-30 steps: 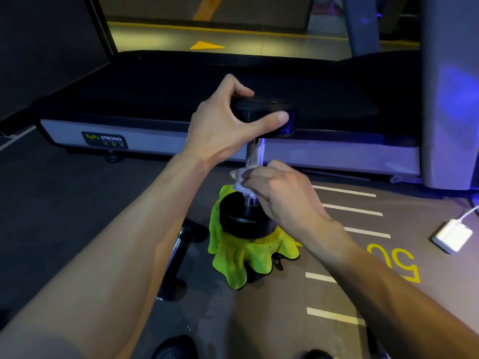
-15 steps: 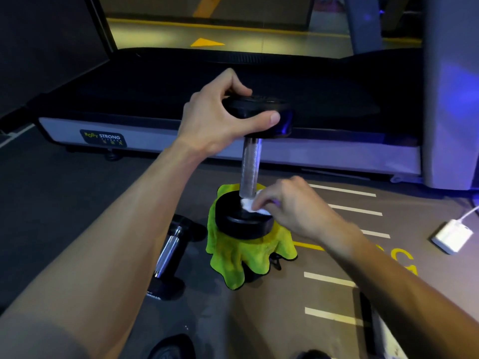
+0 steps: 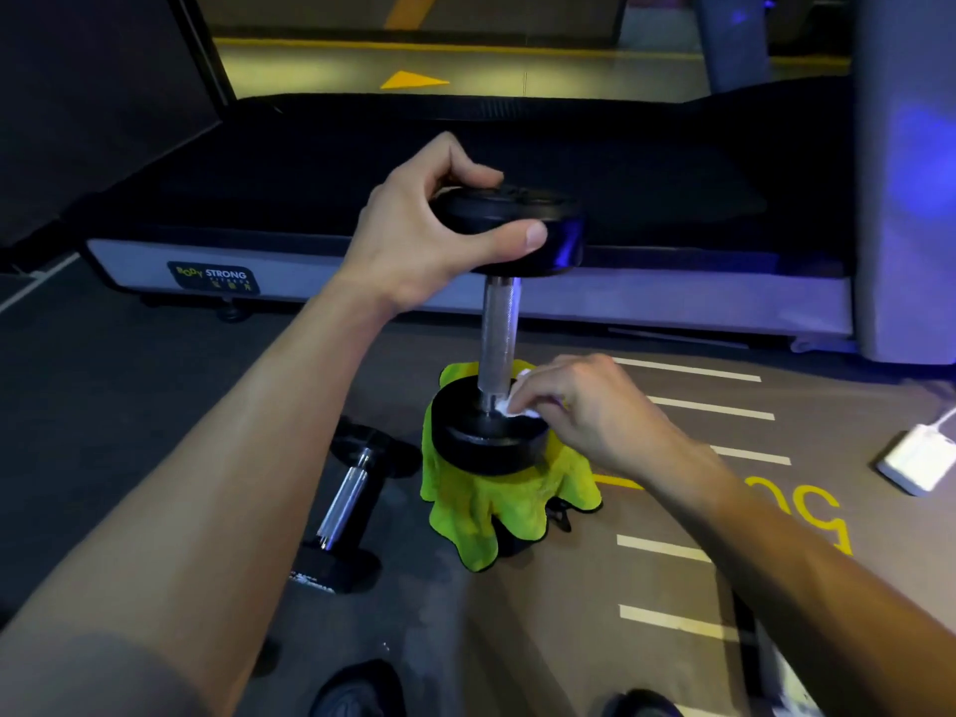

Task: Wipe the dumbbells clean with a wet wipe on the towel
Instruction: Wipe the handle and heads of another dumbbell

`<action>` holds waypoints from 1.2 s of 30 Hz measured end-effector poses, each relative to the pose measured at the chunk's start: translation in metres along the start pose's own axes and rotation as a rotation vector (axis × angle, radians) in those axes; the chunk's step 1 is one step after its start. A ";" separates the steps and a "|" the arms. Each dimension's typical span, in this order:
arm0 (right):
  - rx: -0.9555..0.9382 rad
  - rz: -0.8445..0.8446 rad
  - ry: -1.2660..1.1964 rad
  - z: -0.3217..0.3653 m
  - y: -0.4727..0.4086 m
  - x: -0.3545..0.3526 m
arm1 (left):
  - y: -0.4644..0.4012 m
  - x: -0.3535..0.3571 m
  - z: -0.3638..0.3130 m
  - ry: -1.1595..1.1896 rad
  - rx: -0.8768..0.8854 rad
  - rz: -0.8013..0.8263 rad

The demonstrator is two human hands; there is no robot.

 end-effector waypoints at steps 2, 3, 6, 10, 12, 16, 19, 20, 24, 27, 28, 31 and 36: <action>-0.006 -0.021 0.039 0.006 0.001 0.001 | 0.001 0.000 0.000 0.008 0.010 0.007; -0.038 -0.022 0.057 0.015 0.001 0.004 | 0.002 0.001 0.001 0.018 0.014 0.009; -0.113 0.002 0.032 0.035 -0.001 0.016 | 0.005 -0.002 0.002 0.059 0.030 0.025; -0.089 -0.113 -0.079 0.023 0.000 0.019 | 0.006 -0.010 0.007 0.109 0.028 0.055; -0.012 -0.221 -0.174 0.018 0.008 0.017 | 0.007 -0.014 0.012 0.151 0.027 0.061; 0.102 -0.446 -0.330 0.014 0.012 0.013 | 0.008 -0.019 0.019 0.206 0.031 0.064; 0.009 -0.354 -0.196 0.021 0.008 0.025 | 0.007 -0.017 0.022 0.228 0.041 0.057; -0.014 -0.316 -0.127 0.021 0.008 0.029 | 0.006 -0.015 0.023 0.230 0.042 0.047; -0.090 -0.296 0.129 0.017 -0.003 0.023 | 0.002 -0.008 0.023 0.229 0.036 0.022; -0.071 -0.489 0.145 0.021 -0.025 0.007 | -0.002 -0.003 0.021 0.218 0.031 0.031; -0.043 -0.538 0.127 0.021 -0.031 0.005 | -0.003 -0.001 0.020 0.219 0.025 0.028; -0.066 -0.509 0.054 0.020 -0.023 0.017 | -0.006 0.004 0.019 0.222 0.014 0.017; -0.174 -0.282 0.112 0.010 -0.006 0.027 | -0.009 0.009 0.020 0.216 0.006 0.011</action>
Point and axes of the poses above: each hand's wrist, its own y-axis away from the middle knuckle, its own x-axis out of the palm, z = x × y, the point moved 2 cm from there along -y, towards the middle knuckle, and after that the axes turned 7 degrees about y, right-handed, at the moved point
